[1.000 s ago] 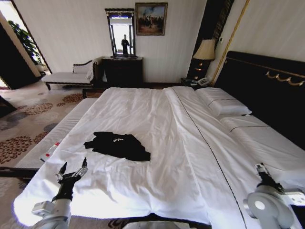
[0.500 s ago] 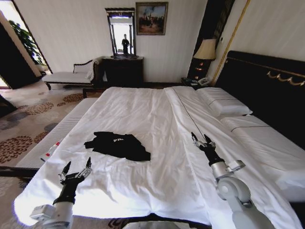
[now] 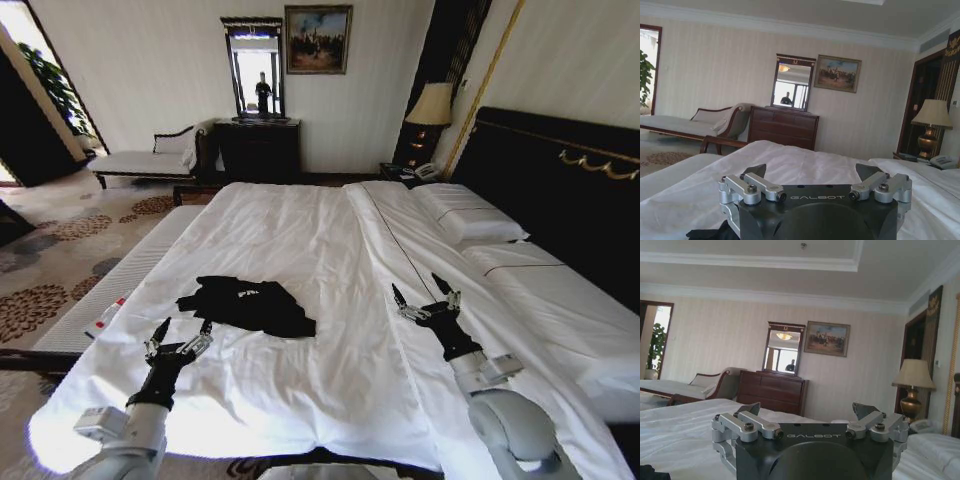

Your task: Fold the clothes on the bed.

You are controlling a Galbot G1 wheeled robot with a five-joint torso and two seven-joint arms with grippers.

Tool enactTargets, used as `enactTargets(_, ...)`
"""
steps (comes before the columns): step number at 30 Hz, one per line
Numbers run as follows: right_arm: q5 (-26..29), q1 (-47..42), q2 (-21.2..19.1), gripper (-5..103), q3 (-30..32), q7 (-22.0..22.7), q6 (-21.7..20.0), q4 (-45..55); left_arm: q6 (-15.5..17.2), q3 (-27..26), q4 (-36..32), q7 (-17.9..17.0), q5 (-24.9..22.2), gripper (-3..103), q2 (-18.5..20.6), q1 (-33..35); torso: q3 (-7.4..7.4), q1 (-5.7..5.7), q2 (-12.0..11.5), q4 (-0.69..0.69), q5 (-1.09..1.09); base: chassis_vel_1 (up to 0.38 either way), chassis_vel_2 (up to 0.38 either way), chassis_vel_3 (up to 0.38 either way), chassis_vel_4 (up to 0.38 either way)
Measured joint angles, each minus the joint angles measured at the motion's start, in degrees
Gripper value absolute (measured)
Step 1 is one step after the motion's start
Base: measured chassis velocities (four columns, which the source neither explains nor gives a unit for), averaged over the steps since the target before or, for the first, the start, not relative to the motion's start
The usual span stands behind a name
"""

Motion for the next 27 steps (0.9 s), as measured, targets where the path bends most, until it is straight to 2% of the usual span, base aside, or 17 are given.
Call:
enactTargets(4, 4.7, -2.6, 1.8, 100, -1.4, 0.6, 0.0, 0.3, 0.8, -0.9, -0.4, 0.3, -1.5, 100, 0.8, -0.6, 0.0, -0.01, 0.0, 0.03, -0.01, 0.0, 0.0, 0.0, 0.0)
enactTargets(6, 5.2, -2.7, 1.8, 100, -1.5, 0.3, 0.0, 0.4, 0.9, -1.1, -0.2, 0.4, -1.7, 100, 1.2, -0.7, 0.0, -0.01, 0.0, 0.03, -0.01, 0.0, 0.0, 0.0, 0.0)
enactTargets(11, 8.5, -2.5, 1.6, 100, -2.8, 0.5, -0.1, -0.3, 1.2, -1.3, 1.7, 1.4, -3.4, 100, 5.1, -1.9, 0.0, 0.0, 0.0, 0.01, -0.01, 0.0, 0.0, 0.0, 0.0)
enactTargets(14, 9.9, -2.5, 1.6, 100, -3.9, 0.8, 4.1, -1.8, 1.2, -1.3, 3.9, 1.7, -5.6, 100, 7.8, -2.6, 0.0, 0.0, 0.0, 0.02, -0.01, 0.0, 0.0, 0.0, 0.0)
enactTargets(18, 9.8, -2.8, 1.4, 100, -3.2, 1.4, 5.9, -2.3, 1.7, -2.9, 4.5, 1.3, -9.8, 100, 8.8, -3.6, 0.0, 0.0, 0.0, 0.0, -0.01, 0.0, 0.0, 0.0, 0.0)
enactTargets(23, 7.2, -2.4, 1.2, 100, -1.0, 2.8, 6.1, -2.1, 1.6, -3.7, 4.0, 0.5, -6.5, 100, 7.8, -2.7, 0.0, 0.0, 0.0, 0.02, 0.0, 0.0, 0.0, 0.0, 0.0)
enactTargets(27, 6.0, -2.4, 1.4, 100, -0.8, 3.4, 5.7, -1.6, 0.2, -3.1, 3.8, 2.6, -4.1, 100, 7.2, -1.0, 0.0, 0.0, 0.0, 0.02, 0.0, 0.0, 0.0, 0.0, 0.0)
